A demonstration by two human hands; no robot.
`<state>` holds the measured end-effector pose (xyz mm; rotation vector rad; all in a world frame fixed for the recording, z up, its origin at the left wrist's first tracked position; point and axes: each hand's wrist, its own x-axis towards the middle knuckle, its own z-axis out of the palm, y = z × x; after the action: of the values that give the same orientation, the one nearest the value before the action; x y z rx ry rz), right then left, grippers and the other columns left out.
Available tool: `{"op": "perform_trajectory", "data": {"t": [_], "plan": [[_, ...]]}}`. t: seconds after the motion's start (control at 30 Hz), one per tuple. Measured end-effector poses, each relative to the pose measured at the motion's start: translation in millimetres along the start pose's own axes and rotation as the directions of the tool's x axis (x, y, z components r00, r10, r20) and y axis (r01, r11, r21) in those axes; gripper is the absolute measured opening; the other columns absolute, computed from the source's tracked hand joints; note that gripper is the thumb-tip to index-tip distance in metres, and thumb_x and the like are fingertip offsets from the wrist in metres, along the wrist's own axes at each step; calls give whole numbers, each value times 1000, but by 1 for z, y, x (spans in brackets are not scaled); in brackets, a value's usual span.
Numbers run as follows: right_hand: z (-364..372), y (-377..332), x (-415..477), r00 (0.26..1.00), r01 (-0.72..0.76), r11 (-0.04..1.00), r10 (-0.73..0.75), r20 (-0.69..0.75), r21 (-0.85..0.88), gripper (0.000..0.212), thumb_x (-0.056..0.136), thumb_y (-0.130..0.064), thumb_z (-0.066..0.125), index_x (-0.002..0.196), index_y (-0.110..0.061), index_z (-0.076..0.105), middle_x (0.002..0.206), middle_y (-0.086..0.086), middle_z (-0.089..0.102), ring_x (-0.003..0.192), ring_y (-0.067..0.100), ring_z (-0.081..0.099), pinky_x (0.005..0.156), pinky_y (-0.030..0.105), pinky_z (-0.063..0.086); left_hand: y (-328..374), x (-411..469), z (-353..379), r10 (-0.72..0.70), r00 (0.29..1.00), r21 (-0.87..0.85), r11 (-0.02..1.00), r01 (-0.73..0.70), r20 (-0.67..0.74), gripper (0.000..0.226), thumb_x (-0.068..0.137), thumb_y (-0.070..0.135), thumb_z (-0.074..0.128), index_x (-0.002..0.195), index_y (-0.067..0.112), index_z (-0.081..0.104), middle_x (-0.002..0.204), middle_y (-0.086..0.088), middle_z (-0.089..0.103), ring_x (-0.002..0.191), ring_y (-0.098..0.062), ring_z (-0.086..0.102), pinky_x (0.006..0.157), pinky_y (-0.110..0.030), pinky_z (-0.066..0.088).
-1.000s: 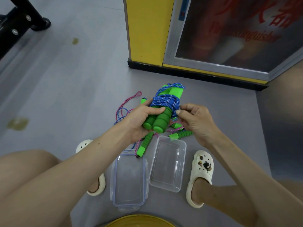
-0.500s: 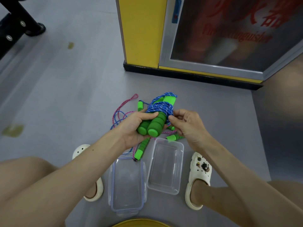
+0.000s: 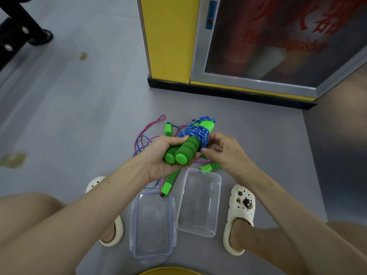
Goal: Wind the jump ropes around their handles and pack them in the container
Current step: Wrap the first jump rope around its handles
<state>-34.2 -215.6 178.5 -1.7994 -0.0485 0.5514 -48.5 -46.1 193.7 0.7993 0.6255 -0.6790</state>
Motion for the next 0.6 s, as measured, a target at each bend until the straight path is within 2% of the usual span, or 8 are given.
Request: {"op": "perform_trajectory", "data": {"t": [0.07,0.2,0.3,0.37,0.43,0.5,0.6], "plan": [[-1,0,0,999,32,993,-36,-27,-117,18,87,-1,61,104,-5,58,96,30,62,86,40,61,86,51,51,1,0,0,1,1000,18,1000,-1,-7,20,92,10,52,103,-6,56,74,-21,69,58,-25,68,56,-30,58],[0,2,2,1000,-8,995,7,-2,-100,17,89,-1,57,102,-10,59,98,25,64,94,40,61,90,55,49,-1,1,0,37,999,78,996,-35,-28,19,93,10,52,106,-3,57,79,-18,70,61,-24,69,58,-30,58],[1,1,3,1000,-6,991,3,-23,-134,21,84,-9,67,104,-7,62,94,29,65,93,43,62,86,55,50,-4,3,-1,77,996,83,994,-73,-37,25,93,8,51,116,-2,55,83,-17,70,63,-23,69,56,-29,59],[1,0,4,998,5,991,-13,-57,-132,15,83,-8,67,97,-5,64,92,34,63,85,47,62,80,54,51,-5,3,-1,78,996,77,994,-75,-34,25,93,8,52,116,-1,56,84,-17,70,64,-23,69,59,-30,58],[3,-1,5,996,4,992,-15,-89,-124,11,78,-7,66,88,-3,64,88,37,61,68,36,59,72,53,51,-6,3,-1,77,997,112,991,-73,-30,20,92,9,53,110,1,58,82,-15,70,64,-22,69,60,-29,58],[5,1,7,995,-27,993,16,-100,-111,23,67,-14,61,83,2,63,81,37,59,67,24,52,65,44,47,-7,3,0,68,997,127,990,-63,-37,17,93,9,53,106,2,59,80,-14,71,63,-22,69,59,-29,58],[8,0,6,993,-25,997,17,-116,-72,34,61,-17,55,84,8,59,67,17,52,68,21,44,64,35,37,-5,1,-1,17,1000,103,995,-15,-21,17,90,9,54,102,-1,61,81,-15,71,64,-23,70,59,-29,58]]}}
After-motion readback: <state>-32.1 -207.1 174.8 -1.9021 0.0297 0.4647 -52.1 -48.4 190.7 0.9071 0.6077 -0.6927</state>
